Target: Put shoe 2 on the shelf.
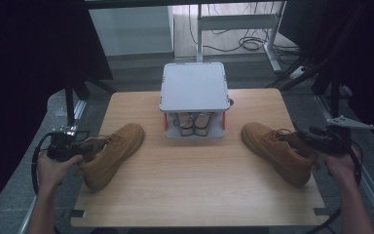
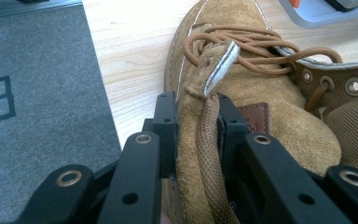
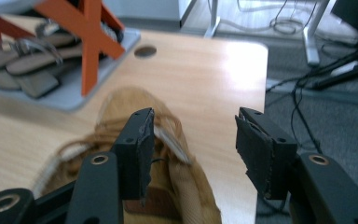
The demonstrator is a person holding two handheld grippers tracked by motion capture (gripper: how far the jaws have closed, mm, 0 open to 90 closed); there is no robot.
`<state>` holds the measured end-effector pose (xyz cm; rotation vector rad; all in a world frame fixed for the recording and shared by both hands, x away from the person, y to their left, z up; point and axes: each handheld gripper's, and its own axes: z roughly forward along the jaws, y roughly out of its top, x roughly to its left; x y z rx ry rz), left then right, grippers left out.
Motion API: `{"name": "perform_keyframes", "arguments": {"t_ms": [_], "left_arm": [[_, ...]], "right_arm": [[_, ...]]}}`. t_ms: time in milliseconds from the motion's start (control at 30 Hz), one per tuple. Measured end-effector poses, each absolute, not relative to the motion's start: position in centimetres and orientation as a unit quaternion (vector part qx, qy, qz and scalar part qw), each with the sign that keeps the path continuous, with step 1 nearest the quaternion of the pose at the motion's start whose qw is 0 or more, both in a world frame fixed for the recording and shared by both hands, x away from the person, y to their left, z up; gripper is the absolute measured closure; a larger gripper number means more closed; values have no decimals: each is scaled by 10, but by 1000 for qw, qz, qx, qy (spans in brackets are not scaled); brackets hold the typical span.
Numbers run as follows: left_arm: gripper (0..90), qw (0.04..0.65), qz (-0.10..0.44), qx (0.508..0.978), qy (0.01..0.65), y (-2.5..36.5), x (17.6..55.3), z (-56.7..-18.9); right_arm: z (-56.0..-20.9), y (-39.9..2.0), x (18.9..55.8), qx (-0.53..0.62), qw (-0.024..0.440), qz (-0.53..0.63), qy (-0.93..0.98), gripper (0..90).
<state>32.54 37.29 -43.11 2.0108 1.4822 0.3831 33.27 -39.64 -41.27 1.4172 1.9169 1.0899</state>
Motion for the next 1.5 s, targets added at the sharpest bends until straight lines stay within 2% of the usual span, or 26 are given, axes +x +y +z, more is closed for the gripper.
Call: {"name": "perform_keyframes", "arguments": {"t_ms": [300, 433, 567, 700, 733, 867, 933, 1033, 1367, 1500], "left_arm": [[741, 300, 140, 760, 559, 373, 327, -431], [739, 299, 139, 761, 558, 374, 327, -430], [725, 300, 135, 763, 557, 374, 327, -430], [572, 289, 123, 774, 550, 373, 331, -430], [570, 287, 125, 774, 551, 373, 331, -430], [607, 280, 110, 772, 560, 375, 335, -431], [698, 280, 106, 774, 558, 374, 335, -431], [745, 269, 121, 774, 561, 370, 333, -430], [781, 338, 121, 739, 571, 369, 321, -430], [783, 360, 124, 732, 564, 364, 318, -425]], "right_arm": [[-423, -391, 346, 517, 220, 347, 751, 522], [-426, -387, 358, 514, 207, 299, 777, 591], [-428, -386, 362, 517, 196, 299, 778, 724], [-429, -385, 361, 527, 203, 299, 769, 752], [-429, -384, 360, 527, 206, 297, 769, 755], [-429, -382, 360, 529, 210, 293, 769, 756], [-429, -382, 361, 530, 212, 291, 768, 760], [-429, -381, 361, 536, 215, 288, 763, 774], [-423, -375, 351, 542, 210, 321, 748, 808], [-416, -369, 342, 536, 232, 329, 742, 813]]}}
